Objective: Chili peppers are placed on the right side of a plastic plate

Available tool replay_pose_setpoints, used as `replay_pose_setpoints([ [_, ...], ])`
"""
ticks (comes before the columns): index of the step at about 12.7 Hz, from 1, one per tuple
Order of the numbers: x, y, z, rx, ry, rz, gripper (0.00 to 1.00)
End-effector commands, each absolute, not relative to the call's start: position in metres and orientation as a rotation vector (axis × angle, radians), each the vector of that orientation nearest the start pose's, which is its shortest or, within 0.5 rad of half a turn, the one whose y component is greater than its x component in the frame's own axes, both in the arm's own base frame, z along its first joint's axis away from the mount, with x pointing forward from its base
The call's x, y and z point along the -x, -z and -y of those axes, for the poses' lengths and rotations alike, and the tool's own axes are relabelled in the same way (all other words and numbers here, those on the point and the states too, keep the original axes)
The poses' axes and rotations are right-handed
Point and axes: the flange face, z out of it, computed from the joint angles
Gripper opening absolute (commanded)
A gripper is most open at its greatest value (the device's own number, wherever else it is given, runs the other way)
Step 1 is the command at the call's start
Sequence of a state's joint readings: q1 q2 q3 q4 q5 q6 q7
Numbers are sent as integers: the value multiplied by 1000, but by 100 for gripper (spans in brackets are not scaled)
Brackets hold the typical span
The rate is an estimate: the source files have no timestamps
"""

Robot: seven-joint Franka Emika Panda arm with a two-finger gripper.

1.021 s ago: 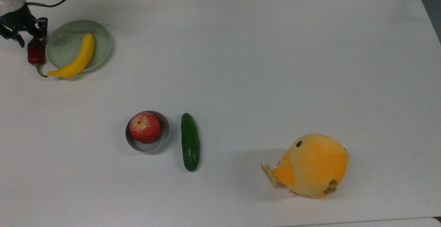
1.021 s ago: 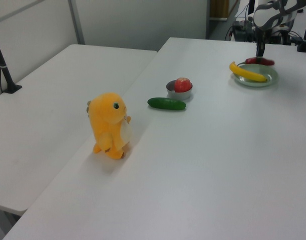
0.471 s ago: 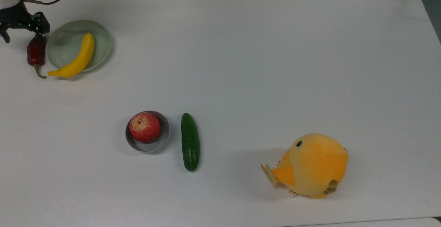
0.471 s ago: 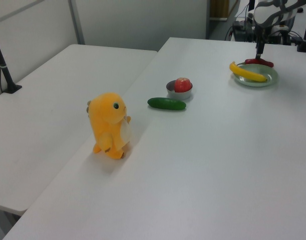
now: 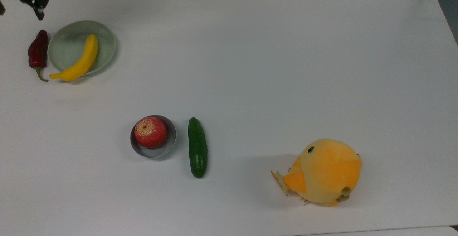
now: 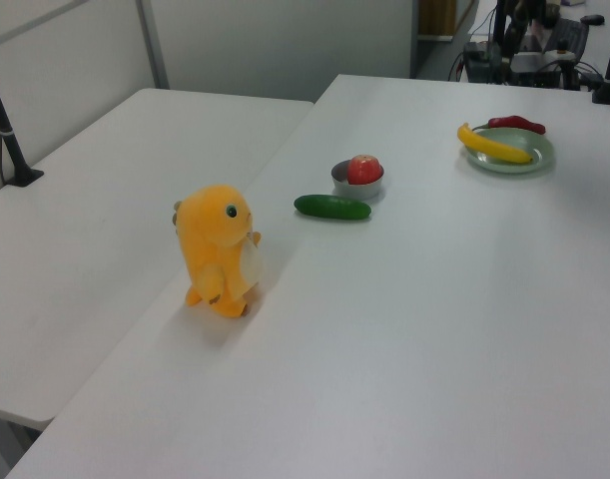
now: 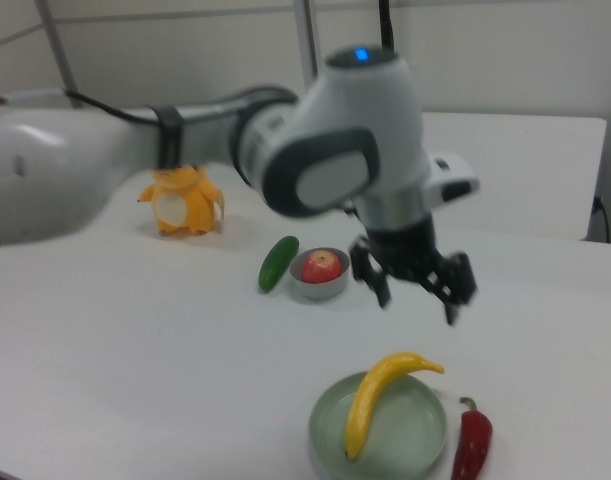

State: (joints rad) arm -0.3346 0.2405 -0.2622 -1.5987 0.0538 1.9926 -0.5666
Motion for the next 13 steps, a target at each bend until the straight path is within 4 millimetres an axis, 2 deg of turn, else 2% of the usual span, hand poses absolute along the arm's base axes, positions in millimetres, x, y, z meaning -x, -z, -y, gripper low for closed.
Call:
replay_pose_setpoints([
  [1,-528,-585,280,3109,186,-266,100],
  [2,-524,-611,253,3087,176,-289,100],
  [4,-525,-633,200,3062,153,-271,100],
  [7,-534,-637,130,3058,84,-273,100],
  [9,-539,-639,100,3057,79,-228,100],
  [10,-543,-638,78,3055,74,-188,100],
  [11,-548,-633,54,3059,74,-131,100],
  [13,-558,-618,28,3068,70,-23,100],
])
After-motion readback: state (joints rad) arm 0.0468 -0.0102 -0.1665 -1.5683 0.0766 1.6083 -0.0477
